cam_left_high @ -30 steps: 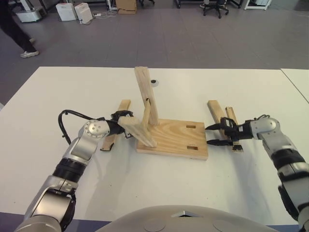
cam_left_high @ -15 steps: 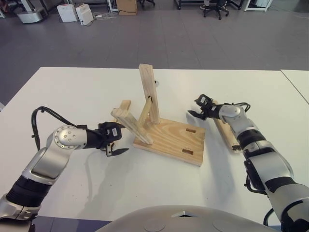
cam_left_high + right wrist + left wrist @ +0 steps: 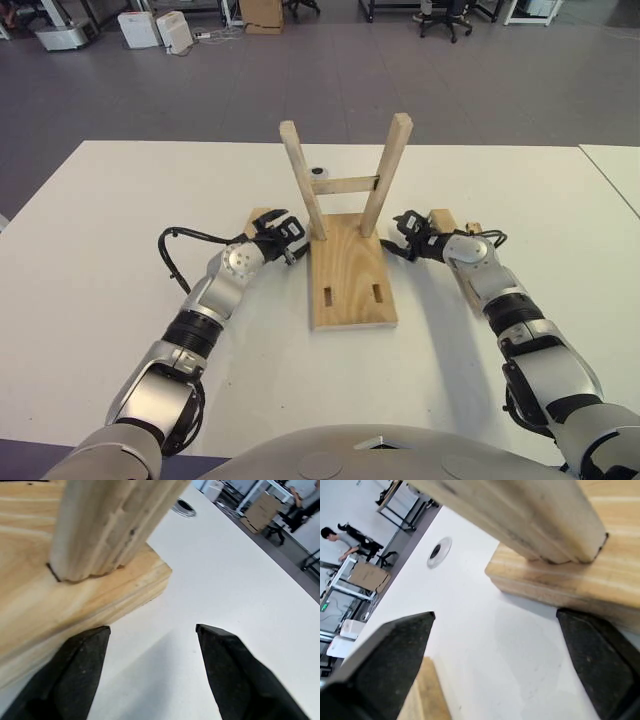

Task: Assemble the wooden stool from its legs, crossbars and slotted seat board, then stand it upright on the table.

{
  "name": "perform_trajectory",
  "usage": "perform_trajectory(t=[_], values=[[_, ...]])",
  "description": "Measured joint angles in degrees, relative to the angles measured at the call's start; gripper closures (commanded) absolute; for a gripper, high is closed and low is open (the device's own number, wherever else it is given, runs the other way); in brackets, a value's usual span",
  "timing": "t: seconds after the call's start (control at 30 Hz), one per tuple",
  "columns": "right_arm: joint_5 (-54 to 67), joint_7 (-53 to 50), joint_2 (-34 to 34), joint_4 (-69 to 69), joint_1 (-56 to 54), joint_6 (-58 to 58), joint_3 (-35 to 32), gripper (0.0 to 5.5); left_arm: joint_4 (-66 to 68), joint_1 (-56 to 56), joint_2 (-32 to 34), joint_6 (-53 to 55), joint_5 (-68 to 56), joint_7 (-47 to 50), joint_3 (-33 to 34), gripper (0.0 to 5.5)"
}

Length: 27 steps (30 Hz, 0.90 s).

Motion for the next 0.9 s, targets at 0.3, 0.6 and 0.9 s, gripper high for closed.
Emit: perform_trajectory(t=[0.3, 0.6, 0.9], values=[[15.6, -11.1, -5.5, -21.3, 16.3, 17.7, -26.1, 2.28, -18.6, 10.6, 6.5, 4.4, -0.7, -7.6, 0.6, 1.02], [20.0, -9.9, -3.0, -21.8, 21.2, 24.0, -26.6, 2.48, -5.4, 1.1, 0.0, 3.6, 1.3, -4.6, -2.8, 1.02], [19.7, -14.1, -2.3, -24.8, 23.1, 25.7, -25.0, 4.1, -5.5, 1.6, -2.4, 4.9, -2.5, -0.5, 3.5, 1.02]])
